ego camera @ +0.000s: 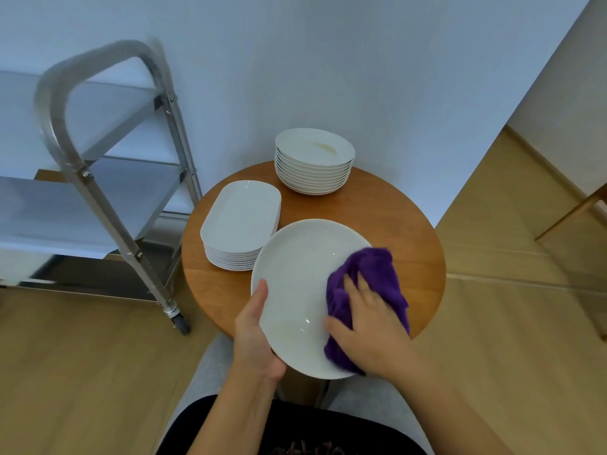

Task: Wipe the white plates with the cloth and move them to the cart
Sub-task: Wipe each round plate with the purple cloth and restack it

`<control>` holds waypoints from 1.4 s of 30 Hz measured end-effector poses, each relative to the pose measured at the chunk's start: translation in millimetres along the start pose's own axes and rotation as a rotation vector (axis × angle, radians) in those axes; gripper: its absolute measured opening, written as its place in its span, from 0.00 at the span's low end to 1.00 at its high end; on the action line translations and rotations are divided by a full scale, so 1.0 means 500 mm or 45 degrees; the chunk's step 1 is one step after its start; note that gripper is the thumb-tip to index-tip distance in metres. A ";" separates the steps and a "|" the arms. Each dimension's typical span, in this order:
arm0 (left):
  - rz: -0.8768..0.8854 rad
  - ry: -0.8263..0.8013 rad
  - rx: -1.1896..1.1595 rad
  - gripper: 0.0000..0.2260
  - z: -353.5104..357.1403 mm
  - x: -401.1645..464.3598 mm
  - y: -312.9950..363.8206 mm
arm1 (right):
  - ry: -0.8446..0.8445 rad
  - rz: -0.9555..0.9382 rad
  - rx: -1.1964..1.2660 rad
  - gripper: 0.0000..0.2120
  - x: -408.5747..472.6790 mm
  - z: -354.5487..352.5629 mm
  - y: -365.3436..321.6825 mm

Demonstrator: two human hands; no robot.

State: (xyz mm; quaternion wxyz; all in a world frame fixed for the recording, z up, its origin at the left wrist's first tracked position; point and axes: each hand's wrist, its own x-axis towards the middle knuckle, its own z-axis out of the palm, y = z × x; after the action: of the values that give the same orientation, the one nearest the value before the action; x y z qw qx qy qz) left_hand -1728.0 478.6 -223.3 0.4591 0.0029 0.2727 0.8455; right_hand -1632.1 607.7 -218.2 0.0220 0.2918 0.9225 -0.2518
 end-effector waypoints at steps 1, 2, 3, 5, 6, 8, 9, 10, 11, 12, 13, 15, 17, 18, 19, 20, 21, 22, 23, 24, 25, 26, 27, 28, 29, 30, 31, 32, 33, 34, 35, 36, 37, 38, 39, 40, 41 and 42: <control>0.001 0.015 0.011 0.19 0.003 0.000 -0.001 | 0.056 0.007 0.005 0.36 0.020 -0.006 -0.004; 0.005 0.021 0.010 0.19 0.007 0.000 0.000 | 0.095 0.000 0.040 0.35 0.037 -0.010 -0.009; 0.012 0.022 0.002 0.19 0.009 -0.001 0.002 | 0.125 -0.020 0.088 0.35 0.052 -0.013 -0.018; 0.026 0.022 0.009 0.18 0.011 0.000 0.004 | 0.177 -0.092 0.162 0.35 0.069 -0.010 -0.045; 0.023 0.018 0.023 0.18 0.013 0.001 0.004 | 0.202 -0.142 0.173 0.35 0.072 -0.006 -0.062; 0.001 0.010 0.020 0.19 0.015 0.002 0.003 | 0.231 -0.277 0.129 0.34 0.061 0.008 -0.098; 0.005 0.010 0.014 0.19 0.014 0.003 0.005 | 0.221 -0.361 0.101 0.33 0.053 0.017 -0.112; 0.020 0.011 0.015 0.19 0.013 0.004 0.009 | 0.177 -0.438 0.114 0.31 0.045 0.024 -0.121; 0.037 0.012 0.024 0.19 0.011 0.006 0.014 | 0.090 -0.496 0.176 0.29 0.034 0.028 -0.128; 0.045 0.017 0.033 0.19 0.008 0.007 0.021 | -0.025 -0.538 0.268 0.29 0.023 0.027 -0.130; 0.042 0.028 0.039 0.19 0.007 0.008 0.029 | -0.140 -0.570 0.372 0.29 0.013 0.023 -0.126; -0.011 0.082 0.018 0.21 0.009 0.010 0.041 | -0.310 -0.614 0.469 0.32 -0.006 0.009 -0.107; -0.022 0.176 -0.023 0.22 0.020 0.015 0.046 | -0.356 -0.575 0.306 0.38 -0.023 0.000 -0.081; 0.016 0.206 -0.024 0.20 0.027 0.020 0.049 | -0.286 -0.518 0.144 0.39 -0.032 -0.001 -0.074; 0.061 0.228 -0.015 0.17 0.035 0.025 0.051 | -0.136 -0.482 -0.003 0.36 -0.042 0.003 -0.076; 0.090 0.243 -0.013 0.14 0.045 0.030 0.051 | 0.086 -0.484 -0.093 0.29 -0.049 0.011 -0.081; 0.100 0.249 -0.016 0.13 0.055 0.035 0.051 | 0.301 -0.501 -0.125 0.21 -0.052 0.018 -0.088; 0.097 0.253 0.000 0.14 0.065 0.039 0.052 | 0.436 -0.494 -0.093 0.15 -0.055 0.022 -0.098; 0.104 0.255 0.029 0.15 0.074 0.043 0.054 | 0.522 -0.479 -0.022 0.13 -0.055 0.023 -0.102; 0.122 0.255 0.074 0.19 0.082 0.046 0.059 | 0.583 -0.468 0.070 0.12 -0.054 0.021 -0.102; 0.144 0.249 0.159 0.25 0.088 0.048 0.065 | 0.611 -0.445 0.201 0.12 -0.052 0.012 -0.100; 0.156 0.214 0.260 0.31 0.092 0.049 0.072 | 0.619 -0.381 0.404 0.14 -0.050 -0.002 -0.096; 0.155 0.151 0.363 0.36 0.094 0.049 0.078 | 0.621 -0.273 0.670 0.17 -0.047 -0.019 -0.093; 0.155 0.092 0.436 0.39 0.094 0.048 0.083 | 0.589 -0.164 0.970 0.18 -0.041 -0.036 -0.086; 0.176 0.082 0.513 0.39 0.089 0.048 0.085 | 0.517 -0.079 1.248 0.17 -0.038 -0.055 -0.079; 0.215 0.158 0.617 0.39 0.081 0.052 0.087 | 0.451 -0.035 1.467 0.17 -0.037 -0.071 -0.069; 0.275 0.329 0.781 0.38 0.066 0.059 0.087 | 0.387 -0.014 1.652 0.17 -0.038 -0.081 -0.059; 0.304 0.511 0.935 0.36 0.051 0.062 0.083 | 0.332 -0.009 1.823 0.18 -0.040 -0.087 -0.053; 0.283 0.598 0.976 0.37 0.037 0.061 0.078 | 0.285 -0.008 1.981 0.18 -0.042 -0.090 -0.047; 0.210 0.544 0.870 0.38 0.021 0.062 0.072 | 0.243 0.003 2.130 0.19 -0.045 -0.088 -0.042; 0.106 0.410 0.662 0.39 0.007 0.061 0.067 | 0.203 0.025 2.254 0.19 -0.047 -0.082 -0.035; -0.010 0.274 0.442 0.38 -0.004 0.061 0.062 | 0.164 0.039 2.349 0.17 -0.049 -0.074 -0.028; -0.074 0.201 0.266 0.37 -0.010 0.060 0.060 | 0.126 0.054 2.409 0.15 -0.050 -0.067 -0.022; -0.109 0.156 0.159 0.36 -0.013 0.059 0.062 | 0.103 0.082 2.445 0.15 -0.049 -0.058 -0.014; -0.097 0.151 0.127 0.35 -0.014 0.061 0.065 | 0.102 0.132 2.455 0.15 -0.046 -0.053 -0.008; -0.043 0.161 0.135 0.32 -0.014 0.064 0.068 | 0.128 0.190 2.424 0.14 -0.042 -0.049 -0.005; 0.035 0.172 0.160 0.30 -0.012 0.066 0.071 | 0.182 0.245 2.338 0.14 -0.039 -0.047 -0.001; 0.116 0.180 0.199 0.28 -0.009 0.067 0.077 | 0.270 0.294 2.228 0.13 -0.031 -0.044 0.008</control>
State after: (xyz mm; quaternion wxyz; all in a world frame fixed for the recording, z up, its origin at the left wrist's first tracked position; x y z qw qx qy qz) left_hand -1778.5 486.0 -217.3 0.3983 -0.0086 0.3691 0.8397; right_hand -1614.9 612.9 -198.1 -0.2691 0.3170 0.3616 -0.8344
